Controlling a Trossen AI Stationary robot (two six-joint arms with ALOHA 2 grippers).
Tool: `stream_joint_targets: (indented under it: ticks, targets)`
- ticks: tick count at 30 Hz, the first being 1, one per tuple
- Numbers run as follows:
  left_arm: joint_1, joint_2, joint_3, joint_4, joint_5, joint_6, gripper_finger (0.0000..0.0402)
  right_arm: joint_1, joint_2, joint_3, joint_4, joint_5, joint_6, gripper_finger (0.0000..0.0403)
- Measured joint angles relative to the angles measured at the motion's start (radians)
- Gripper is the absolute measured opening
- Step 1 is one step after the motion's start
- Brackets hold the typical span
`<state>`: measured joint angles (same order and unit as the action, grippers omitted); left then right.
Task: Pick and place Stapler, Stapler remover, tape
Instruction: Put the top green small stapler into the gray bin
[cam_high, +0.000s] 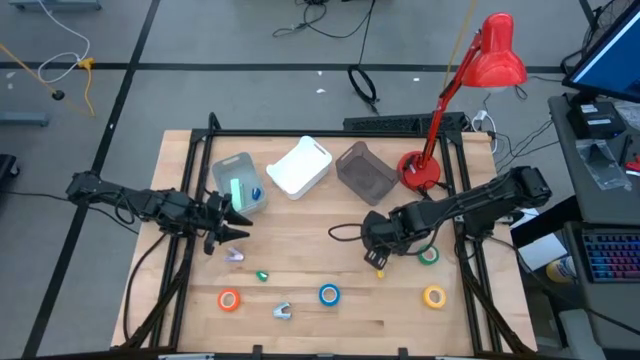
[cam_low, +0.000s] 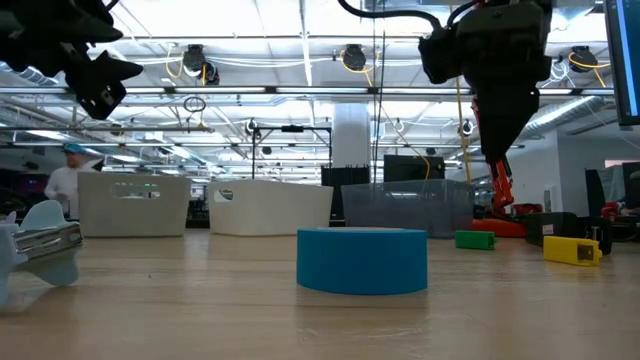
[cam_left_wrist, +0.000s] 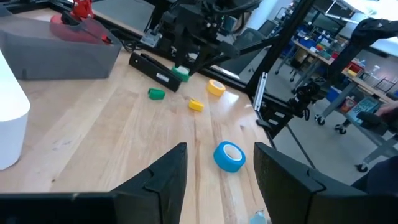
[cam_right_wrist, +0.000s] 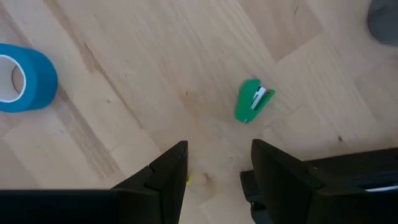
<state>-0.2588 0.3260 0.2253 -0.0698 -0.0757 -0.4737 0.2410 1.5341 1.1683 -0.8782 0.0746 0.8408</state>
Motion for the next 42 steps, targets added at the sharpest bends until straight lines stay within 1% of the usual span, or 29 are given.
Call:
stream_joint_targets:
  ticks: [4,10,15,21,30,35,42]
  targets:
    - [0.000,0.000,0.000,-0.010,0.000,-0.006,0.0186,0.000,0.000,0.000,0.001,0.001,-0.042,0.0169]
    - [0.000,0.000,0.000,-0.010,0.000,-0.007,0.0186,0.000,0.000,0.000,0.012,0.002,-0.048,0.0169]
    - [0.000,0.000,0.000,-0.010,0.000,-0.006,0.0186,-0.011,0.000,0.000,0.014,0.002,0.006,0.0169]
    - [0.000,0.000,0.000,-0.009,0.000,-0.006,0.0186,-0.051,0.000,-0.001,0.014,-0.001,0.011,0.0169]
    - [0.000,0.000,0.000,-0.008,0.000,-0.017,0.0186,-0.099,0.000,-0.004,0.043,-0.076,0.012,0.0169]
    - [0.000,0.000,0.000,-0.008,-0.001,-0.029,0.0186,-0.109,-0.001,-0.063,0.131,-0.080,0.012,0.0169]
    - [0.000,0.000,0.000,-0.007,-0.003,-0.036,0.0186,-0.124,0.000,-0.133,0.156,-0.106,0.034,0.0169]
